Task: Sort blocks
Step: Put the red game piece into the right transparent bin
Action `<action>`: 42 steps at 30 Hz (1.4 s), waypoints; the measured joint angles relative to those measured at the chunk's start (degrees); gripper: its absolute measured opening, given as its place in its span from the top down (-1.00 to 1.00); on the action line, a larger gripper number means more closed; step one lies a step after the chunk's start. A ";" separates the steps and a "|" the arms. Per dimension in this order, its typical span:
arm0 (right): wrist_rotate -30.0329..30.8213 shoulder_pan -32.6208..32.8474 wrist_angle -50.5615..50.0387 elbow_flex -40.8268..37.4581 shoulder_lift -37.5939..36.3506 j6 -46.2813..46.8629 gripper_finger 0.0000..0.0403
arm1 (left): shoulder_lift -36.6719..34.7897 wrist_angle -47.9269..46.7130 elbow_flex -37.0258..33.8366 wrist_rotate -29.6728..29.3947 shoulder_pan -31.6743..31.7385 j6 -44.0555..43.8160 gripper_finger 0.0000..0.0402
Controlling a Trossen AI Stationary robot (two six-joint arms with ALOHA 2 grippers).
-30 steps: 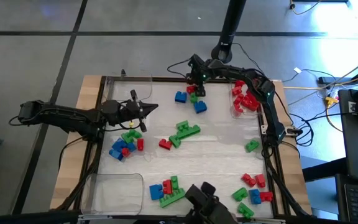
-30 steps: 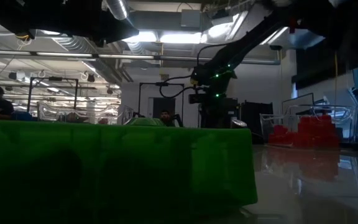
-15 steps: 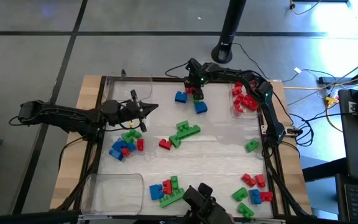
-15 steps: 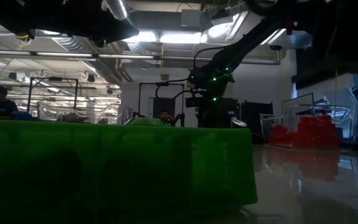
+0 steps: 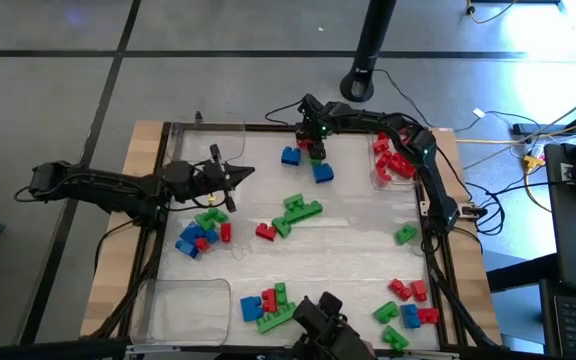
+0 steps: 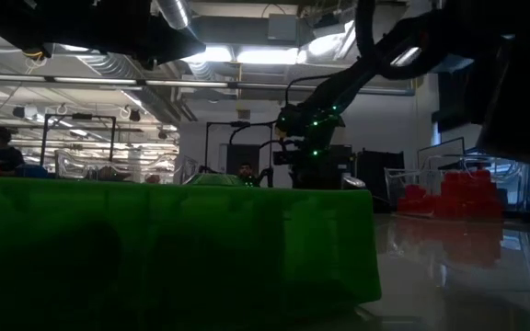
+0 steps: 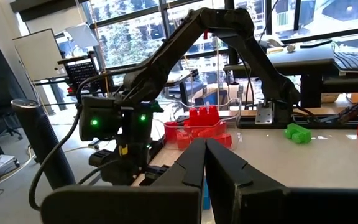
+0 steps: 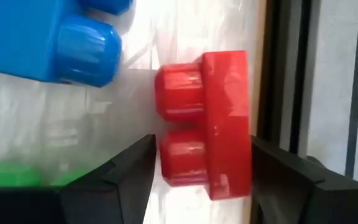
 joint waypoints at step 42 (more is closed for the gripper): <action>7.15 3.52 -25.67 -0.09 -22.98 0.93 0.16 | 0.02 -0.75 -0.01 0.00 0.07 -0.04 0.98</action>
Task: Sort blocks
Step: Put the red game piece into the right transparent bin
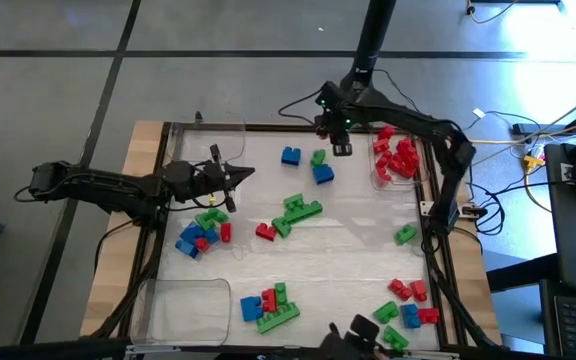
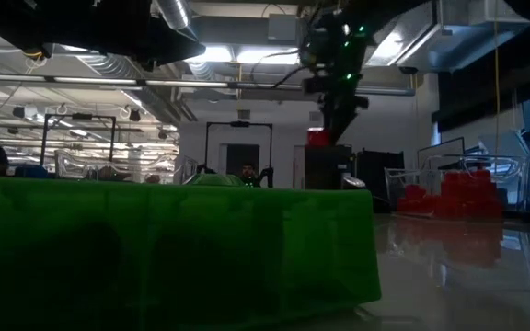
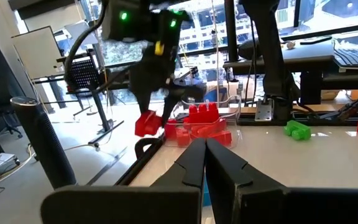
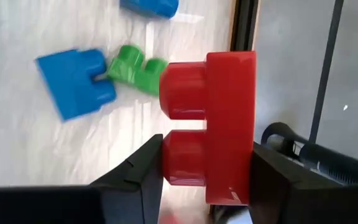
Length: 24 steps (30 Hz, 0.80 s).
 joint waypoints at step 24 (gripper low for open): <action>10.34 -9.44 -2.41 -29.17 -30.92 6.12 0.15 | -0.01 -0.26 0.01 0.00 0.00 -1.08 0.98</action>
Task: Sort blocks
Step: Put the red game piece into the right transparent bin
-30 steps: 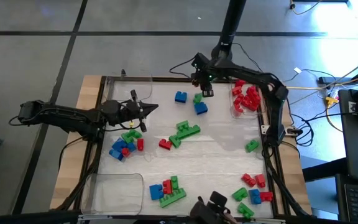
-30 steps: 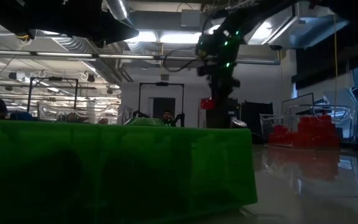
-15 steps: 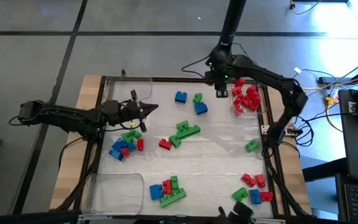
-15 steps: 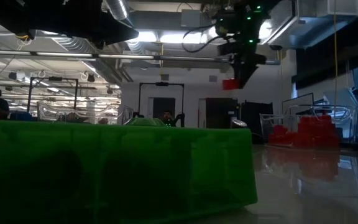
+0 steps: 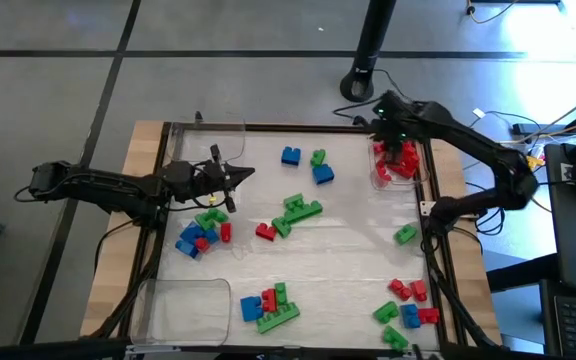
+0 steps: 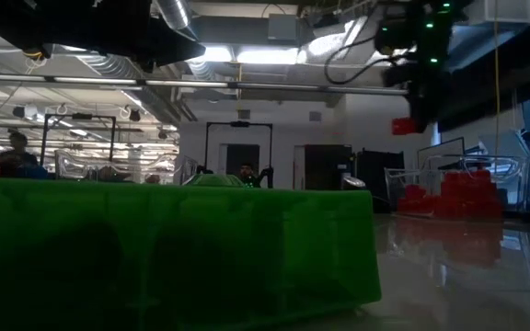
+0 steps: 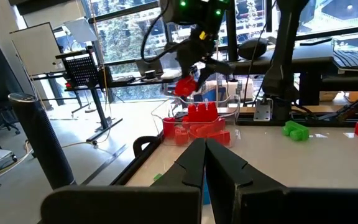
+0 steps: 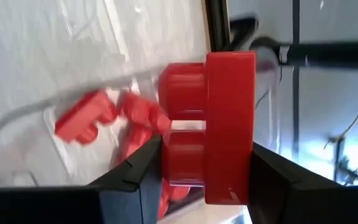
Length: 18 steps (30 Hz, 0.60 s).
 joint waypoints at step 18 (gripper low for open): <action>3.54 -6.47 5.87 -12.16 -4.78 5.75 -0.14 | 0.02 0.34 0.00 0.00 -0.01 -0.49 0.98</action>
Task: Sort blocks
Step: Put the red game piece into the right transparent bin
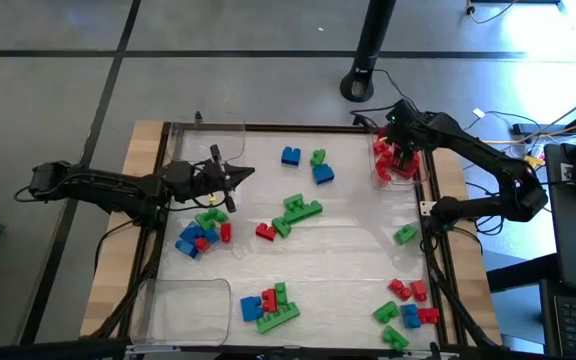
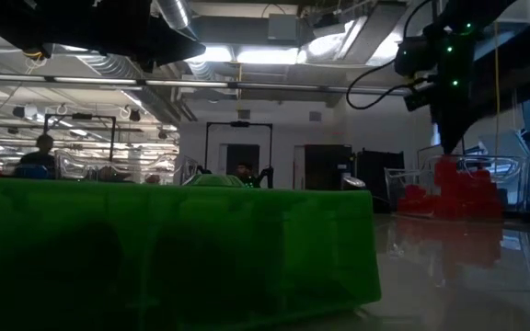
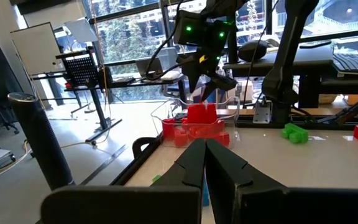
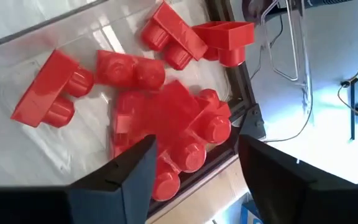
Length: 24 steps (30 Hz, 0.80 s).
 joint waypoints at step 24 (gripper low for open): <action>-23.56 20.22 32.52 -0.02 0.02 -3.42 -0.59 | 0.00 -0.05 0.00 0.00 0.01 1.26 0.98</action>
